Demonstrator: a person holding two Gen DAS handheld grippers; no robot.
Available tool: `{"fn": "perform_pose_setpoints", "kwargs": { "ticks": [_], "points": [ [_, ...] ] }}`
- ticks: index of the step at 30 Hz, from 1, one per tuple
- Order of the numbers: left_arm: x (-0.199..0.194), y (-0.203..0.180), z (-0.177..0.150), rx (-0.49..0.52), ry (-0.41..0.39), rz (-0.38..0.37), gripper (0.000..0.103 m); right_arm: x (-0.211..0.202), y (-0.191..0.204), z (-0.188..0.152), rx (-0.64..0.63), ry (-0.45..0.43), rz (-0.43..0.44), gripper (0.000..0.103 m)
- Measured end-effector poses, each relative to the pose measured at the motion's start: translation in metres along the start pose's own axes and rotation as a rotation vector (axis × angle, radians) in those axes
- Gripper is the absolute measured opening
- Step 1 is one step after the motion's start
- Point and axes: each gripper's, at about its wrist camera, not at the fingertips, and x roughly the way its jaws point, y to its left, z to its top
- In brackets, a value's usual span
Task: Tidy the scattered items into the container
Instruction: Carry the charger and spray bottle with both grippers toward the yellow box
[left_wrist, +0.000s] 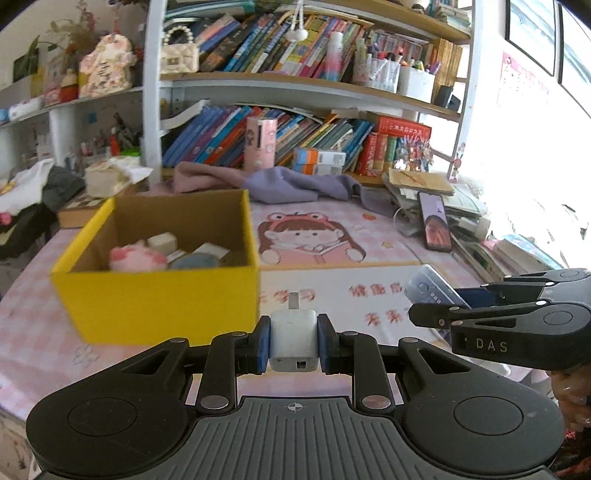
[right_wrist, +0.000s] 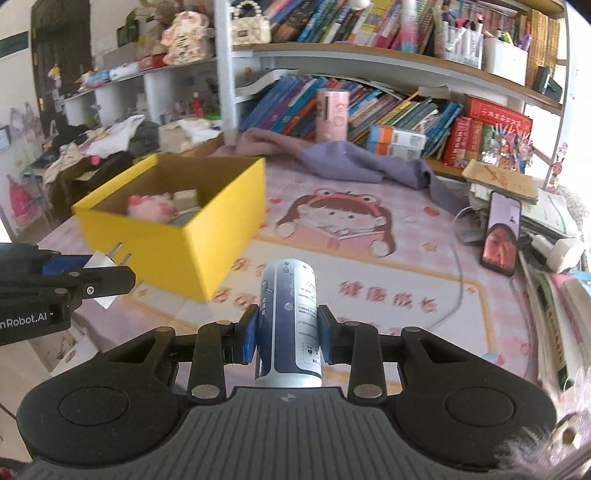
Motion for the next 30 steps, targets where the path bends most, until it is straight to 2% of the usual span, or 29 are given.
{"fn": "perform_pose_setpoints", "kwargs": {
  "ticks": [14,30],
  "points": [
    [-0.049,0.028,-0.029,-0.014,0.013,0.024,0.024,-0.03,0.069,-0.022,-0.065,0.007,0.075,0.03],
    [-0.071,0.078,-0.033,-0.111,-0.027,0.11,0.024,-0.023,0.123,-0.001,-0.204,-0.011,0.17,0.03]
  ]
}}
